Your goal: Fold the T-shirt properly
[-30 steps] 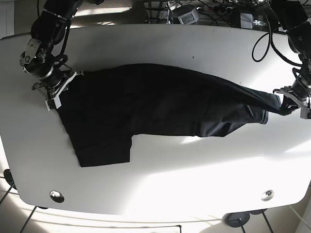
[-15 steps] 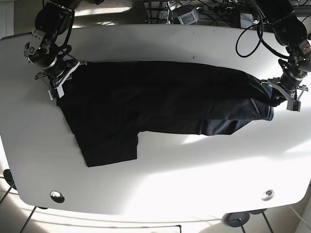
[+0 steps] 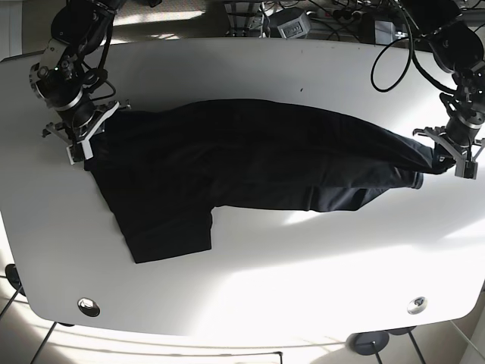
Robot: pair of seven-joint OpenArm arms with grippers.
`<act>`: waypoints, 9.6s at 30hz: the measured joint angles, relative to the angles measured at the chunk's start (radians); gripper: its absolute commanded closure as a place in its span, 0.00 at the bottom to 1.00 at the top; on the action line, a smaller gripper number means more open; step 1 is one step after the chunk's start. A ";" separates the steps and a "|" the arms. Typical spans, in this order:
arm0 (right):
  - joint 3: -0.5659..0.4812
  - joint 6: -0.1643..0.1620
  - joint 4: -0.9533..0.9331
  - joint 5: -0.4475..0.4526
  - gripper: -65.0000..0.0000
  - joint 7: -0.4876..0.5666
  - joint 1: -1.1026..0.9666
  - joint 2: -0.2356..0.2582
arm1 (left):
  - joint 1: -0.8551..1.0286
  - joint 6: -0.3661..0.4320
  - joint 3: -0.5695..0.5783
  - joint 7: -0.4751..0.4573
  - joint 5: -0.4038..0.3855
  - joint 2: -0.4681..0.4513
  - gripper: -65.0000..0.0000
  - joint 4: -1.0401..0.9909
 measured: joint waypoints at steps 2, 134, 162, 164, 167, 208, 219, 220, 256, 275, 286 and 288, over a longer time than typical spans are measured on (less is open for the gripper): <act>0.005 0.000 -0.014 -0.005 0.97 -0.002 -0.033 0.000 | 0.000 0.000 0.000 0.000 0.000 0.001 1.00 -0.001; 0.093 -0.003 -0.035 0.024 0.80 -0.038 -0.214 -0.039 | -0.003 0.005 0.200 -0.170 -0.032 -0.111 0.43 -0.446; 0.330 -0.008 -0.034 0.470 0.08 -0.249 -0.360 -0.043 | -0.005 0.008 0.198 -0.169 -0.028 -0.134 0.94 -0.449; 0.280 -0.007 -0.035 0.410 0.08 -0.221 -0.345 -0.045 | -0.005 0.008 0.198 -0.169 -0.028 -0.134 0.94 -0.449; 0.228 -0.007 -0.048 0.327 0.14 -0.170 -0.338 -0.067 | -0.005 0.008 0.198 -0.169 -0.028 -0.134 0.94 -0.449; 0.220 -0.002 -0.075 0.401 0.20 -0.194 -0.264 0.226 | 0.362 -0.077 -0.200 0.028 -0.031 -0.042 0.46 -0.079; 0.048 -0.003 -0.309 0.065 0.21 -0.194 0.141 0.047 | 0.148 -0.074 -0.159 0.018 -0.031 -0.045 0.58 -0.050; 0.040 -0.003 -0.328 0.054 0.21 -0.191 0.154 0.048 | 0.153 -0.074 -0.149 0.031 -0.026 -0.041 0.59 -0.050; -0.134 -0.003 -0.914 -0.106 0.96 0.173 0.489 0.259 | 0.146 -0.074 -0.105 0.029 0.057 -0.041 0.59 -0.053; -0.131 -0.002 -0.343 -0.100 0.22 -0.005 0.306 0.085 | 0.039 -0.074 -0.063 0.029 0.089 -0.036 0.58 -0.056; -0.286 -0.001 -0.431 -0.101 0.22 -0.013 0.306 -0.003 | 0.042 -0.074 -0.066 0.029 0.093 -0.006 0.59 -0.057; -0.286 -0.001 -0.486 -0.101 0.22 -0.001 0.315 -0.002 | 0.043 -0.074 -0.067 0.030 0.093 -0.005 0.59 -0.057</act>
